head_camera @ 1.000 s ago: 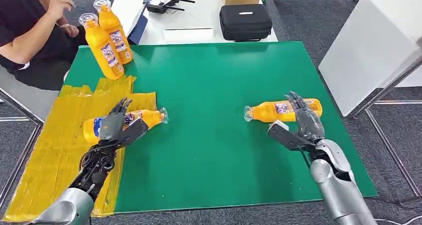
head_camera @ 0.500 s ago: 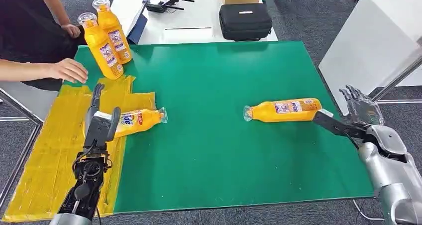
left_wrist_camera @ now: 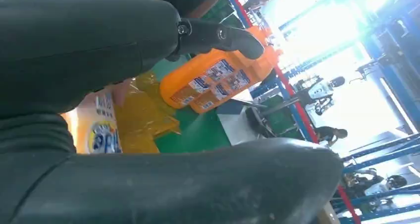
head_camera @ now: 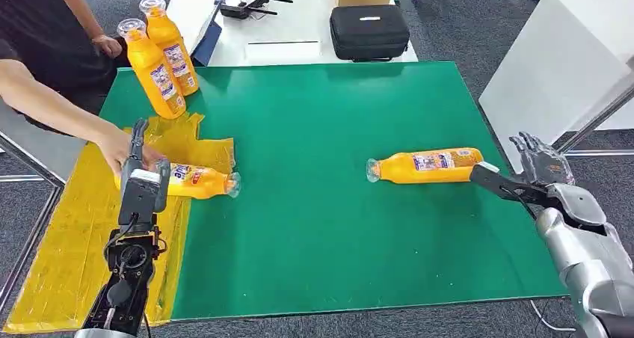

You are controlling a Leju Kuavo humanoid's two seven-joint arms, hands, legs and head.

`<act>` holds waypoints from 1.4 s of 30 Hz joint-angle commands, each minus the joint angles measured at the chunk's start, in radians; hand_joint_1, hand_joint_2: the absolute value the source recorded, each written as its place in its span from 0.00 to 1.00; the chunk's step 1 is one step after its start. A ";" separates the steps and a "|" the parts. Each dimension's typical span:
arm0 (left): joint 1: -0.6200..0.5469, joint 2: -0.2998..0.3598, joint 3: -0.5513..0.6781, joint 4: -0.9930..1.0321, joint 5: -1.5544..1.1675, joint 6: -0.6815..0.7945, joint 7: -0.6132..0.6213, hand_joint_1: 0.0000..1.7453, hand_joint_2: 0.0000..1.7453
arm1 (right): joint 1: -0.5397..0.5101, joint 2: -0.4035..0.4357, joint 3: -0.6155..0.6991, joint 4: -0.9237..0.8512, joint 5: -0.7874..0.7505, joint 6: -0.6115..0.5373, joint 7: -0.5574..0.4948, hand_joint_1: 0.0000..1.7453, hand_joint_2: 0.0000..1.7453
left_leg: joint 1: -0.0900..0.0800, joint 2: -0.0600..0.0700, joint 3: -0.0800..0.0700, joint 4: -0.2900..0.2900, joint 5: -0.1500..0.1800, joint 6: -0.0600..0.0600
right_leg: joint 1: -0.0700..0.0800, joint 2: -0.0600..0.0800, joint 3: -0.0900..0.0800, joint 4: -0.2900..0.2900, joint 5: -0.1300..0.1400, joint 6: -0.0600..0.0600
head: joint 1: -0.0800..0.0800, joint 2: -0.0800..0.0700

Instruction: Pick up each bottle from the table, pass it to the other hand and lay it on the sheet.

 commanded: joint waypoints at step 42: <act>-0.079 -0.020 -0.169 -0.015 0.112 -0.010 -0.013 0.00 0.00 | -0.042 0.294 0.137 0.313 0.092 0.132 0.098 1.00 1.00 | 0.002 0.001 0.014 -0.002 -0.001 -0.001 | 0.004 -0.003 0.011 -0.002 -0.001 -0.004 | 0.000 0.000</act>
